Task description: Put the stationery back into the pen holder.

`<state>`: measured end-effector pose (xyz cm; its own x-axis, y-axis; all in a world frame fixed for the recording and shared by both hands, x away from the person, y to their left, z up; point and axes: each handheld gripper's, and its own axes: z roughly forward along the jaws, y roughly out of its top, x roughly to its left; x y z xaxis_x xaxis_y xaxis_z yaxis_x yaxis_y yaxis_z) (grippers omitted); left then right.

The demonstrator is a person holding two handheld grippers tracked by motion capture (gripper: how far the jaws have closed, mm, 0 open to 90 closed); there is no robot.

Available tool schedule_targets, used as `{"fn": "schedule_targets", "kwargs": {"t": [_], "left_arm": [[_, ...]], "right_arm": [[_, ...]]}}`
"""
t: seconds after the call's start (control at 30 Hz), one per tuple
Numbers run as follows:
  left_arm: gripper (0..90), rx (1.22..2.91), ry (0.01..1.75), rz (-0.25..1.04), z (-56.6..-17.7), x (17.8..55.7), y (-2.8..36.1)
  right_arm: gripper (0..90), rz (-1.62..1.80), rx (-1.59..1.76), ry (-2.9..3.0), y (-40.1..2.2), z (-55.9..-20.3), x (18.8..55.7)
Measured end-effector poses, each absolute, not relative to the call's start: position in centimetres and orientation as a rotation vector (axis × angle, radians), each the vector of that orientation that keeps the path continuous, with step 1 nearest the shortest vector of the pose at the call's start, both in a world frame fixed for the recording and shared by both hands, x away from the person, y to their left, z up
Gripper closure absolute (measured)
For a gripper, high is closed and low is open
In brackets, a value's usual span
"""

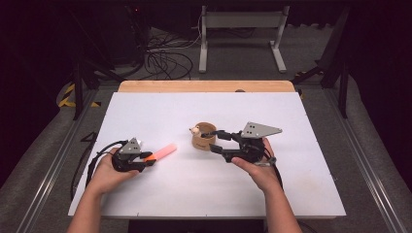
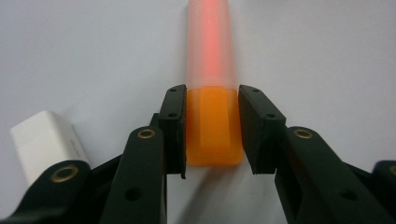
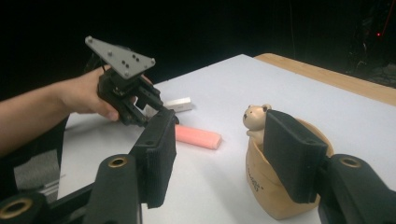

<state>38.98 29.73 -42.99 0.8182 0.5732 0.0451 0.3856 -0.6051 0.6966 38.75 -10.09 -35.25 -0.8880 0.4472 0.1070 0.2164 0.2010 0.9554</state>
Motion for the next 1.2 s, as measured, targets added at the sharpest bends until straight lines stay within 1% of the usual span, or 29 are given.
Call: {"fn": "schedule_targets", "kwargs": {"t": [0.07,0.4,0.7,0.87,0.97,1.1,1.2], "left_arm": [[64.6,2.285,0.683,0.347,-42.6,38.9,29.6],[64.6,2.260,0.622,0.264,-41.3,38.1,28.6],[64.6,2.227,0.594,0.246,-39.6,37.3,27.5],[64.6,2.214,0.579,0.235,-38.9,37.0,26.5],[64.6,2.212,0.573,0.227,-38.6,36.8,26.1],[64.6,2.200,0.557,0.203,-38.0,36.6,25.4],[64.6,2.207,0.549,0.197,-37.7,36.4,24.9]], "right_arm": [[45.1,1.730,0.610,2.288,-9.8,-35.3,38.6],[43.6,1.557,0.395,2.299,-8.3,-35.5,37.8],[44.0,1.407,0.282,2.320,-6.8,-36.1,37.4],[40.2,1.354,0.224,2.308,-6.2,-36.4,37.1],[39.5,1.331,0.186,2.299,-5.8,-36.6,36.9],[40.6,1.285,0.143,2.274,-5.3,-36.9,36.7],[44.0,1.251,0.108,2.252,-5.0,-37.0,36.5]]}}
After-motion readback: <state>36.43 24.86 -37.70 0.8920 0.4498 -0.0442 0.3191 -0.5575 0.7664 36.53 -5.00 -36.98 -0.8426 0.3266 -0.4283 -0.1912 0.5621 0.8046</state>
